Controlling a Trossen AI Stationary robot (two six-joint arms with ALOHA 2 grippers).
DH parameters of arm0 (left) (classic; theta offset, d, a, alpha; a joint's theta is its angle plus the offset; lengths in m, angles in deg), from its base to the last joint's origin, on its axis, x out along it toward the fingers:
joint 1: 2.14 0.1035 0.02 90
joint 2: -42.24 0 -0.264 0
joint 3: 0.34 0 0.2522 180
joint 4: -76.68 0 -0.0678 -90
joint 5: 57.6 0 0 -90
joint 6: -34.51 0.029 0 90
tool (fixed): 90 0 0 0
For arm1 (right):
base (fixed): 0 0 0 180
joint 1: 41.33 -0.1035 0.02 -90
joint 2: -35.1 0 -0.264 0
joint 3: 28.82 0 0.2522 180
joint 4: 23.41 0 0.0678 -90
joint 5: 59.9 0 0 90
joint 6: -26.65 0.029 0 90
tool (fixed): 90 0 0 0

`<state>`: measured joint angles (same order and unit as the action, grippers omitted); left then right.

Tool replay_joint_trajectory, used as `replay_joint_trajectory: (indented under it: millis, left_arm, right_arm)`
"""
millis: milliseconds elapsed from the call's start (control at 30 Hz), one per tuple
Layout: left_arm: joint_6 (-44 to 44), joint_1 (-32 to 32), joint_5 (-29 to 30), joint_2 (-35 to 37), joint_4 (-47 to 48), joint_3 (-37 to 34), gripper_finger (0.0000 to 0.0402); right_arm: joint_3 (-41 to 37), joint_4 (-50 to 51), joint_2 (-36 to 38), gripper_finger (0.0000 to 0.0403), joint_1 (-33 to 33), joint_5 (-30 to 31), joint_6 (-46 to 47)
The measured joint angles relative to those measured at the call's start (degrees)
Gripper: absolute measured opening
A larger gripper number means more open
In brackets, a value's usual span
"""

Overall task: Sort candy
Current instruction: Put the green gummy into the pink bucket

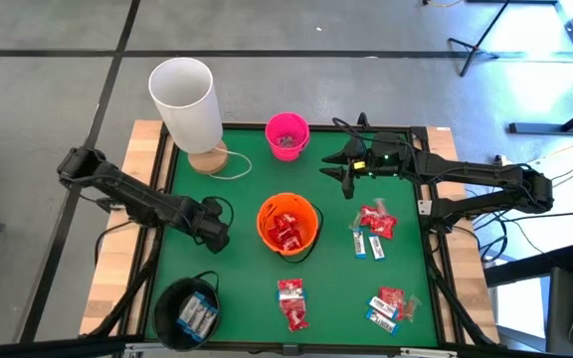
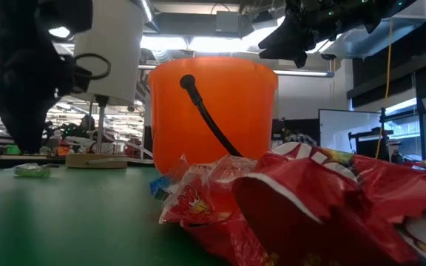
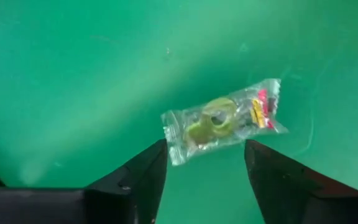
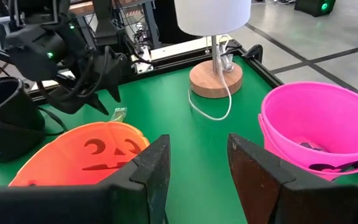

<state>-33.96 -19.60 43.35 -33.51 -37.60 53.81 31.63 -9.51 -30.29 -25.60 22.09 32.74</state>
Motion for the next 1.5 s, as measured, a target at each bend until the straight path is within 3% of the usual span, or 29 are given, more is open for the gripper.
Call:
replay_joint_trajectory:
  millis: [333, 667, 867, 1133, 1333, 1500]
  left_arm:
    - [1.25, 4.71, -3.28, -0.02, -11.11, -5.12, 0.0287]
    - [-3.11, 5.94, -3.56, -0.07, -11.12, -8.14, 0.0279]
    - [-2.98, 5.94, -3.52, -0.07, -11.45, -8.16, 0.0232]
    - [-1.47, 5.94, -3.55, 0.07, -12.03, -8.08, 0.0124]
    - [2.57, 5.94, -1.87, 0.41, -11.43, -4.23, 0.0047]
    - [4.71, 5.94, 1.01, 1.05, -9.79, -0.02, 0.0019]
  right_arm:
    - [0.0, 0.0, 0.0, 0.0156, 0.0, 0.04, 0.0]
    - [0.0, 0.02, 0.0, 0.0156, 0.0, 0.04, 0.0]
    - [0.0, 0.02, 0.0, 0.0156, 0.0, 0.07, 0.0]
    - [0.0, 0.02, 0.0, 0.0156, 0.0, 0.07, 0.07]
    - [0.0, 0.01, 0.0, 0.0156, 0.0, 0.07, 0.09]
    - [0.0, 0.02, 0.0, 0.0156, 0.0, 0.04, 1.01]
